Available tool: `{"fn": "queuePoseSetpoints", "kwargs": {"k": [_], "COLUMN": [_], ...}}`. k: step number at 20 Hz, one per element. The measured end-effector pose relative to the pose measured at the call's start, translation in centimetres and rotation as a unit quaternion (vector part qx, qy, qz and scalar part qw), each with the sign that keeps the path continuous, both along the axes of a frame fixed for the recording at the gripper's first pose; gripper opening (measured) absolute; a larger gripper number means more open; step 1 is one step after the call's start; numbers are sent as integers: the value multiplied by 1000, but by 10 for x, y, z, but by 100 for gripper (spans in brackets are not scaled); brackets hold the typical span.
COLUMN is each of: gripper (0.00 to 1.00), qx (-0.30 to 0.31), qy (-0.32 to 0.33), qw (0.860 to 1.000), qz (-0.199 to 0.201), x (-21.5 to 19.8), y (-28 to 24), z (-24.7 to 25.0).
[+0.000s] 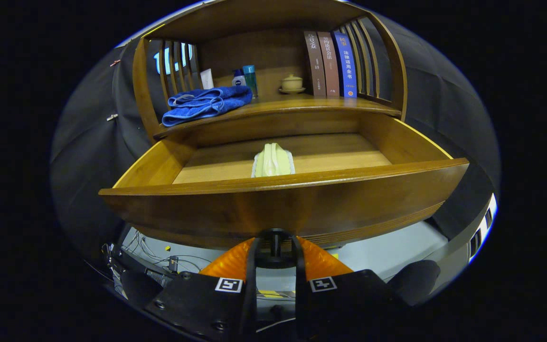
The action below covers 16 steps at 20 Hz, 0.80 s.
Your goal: Pull open the drawer, take out the items inside it, and place them on the countertop above the cabinet.
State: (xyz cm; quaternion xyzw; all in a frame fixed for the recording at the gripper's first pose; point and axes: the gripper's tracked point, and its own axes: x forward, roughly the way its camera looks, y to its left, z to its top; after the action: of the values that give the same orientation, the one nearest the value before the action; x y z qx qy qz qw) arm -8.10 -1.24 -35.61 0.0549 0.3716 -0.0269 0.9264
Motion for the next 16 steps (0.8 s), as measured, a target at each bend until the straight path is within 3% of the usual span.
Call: {"fn": "queuePoseSetpoints", "kwargs": {"k": [6,9,14,16], "gripper": [38,46,99,100], "qx": [0,4,-20,-30], "qy": [-8,-3,22,-6], "qw": [1000,1000,1000,999], "qz": [5,13,-11,-17], "x": [-2,-4,-27,-30], "y": [2,3,-11,-13], "z": [-1,-1,1,30]}}
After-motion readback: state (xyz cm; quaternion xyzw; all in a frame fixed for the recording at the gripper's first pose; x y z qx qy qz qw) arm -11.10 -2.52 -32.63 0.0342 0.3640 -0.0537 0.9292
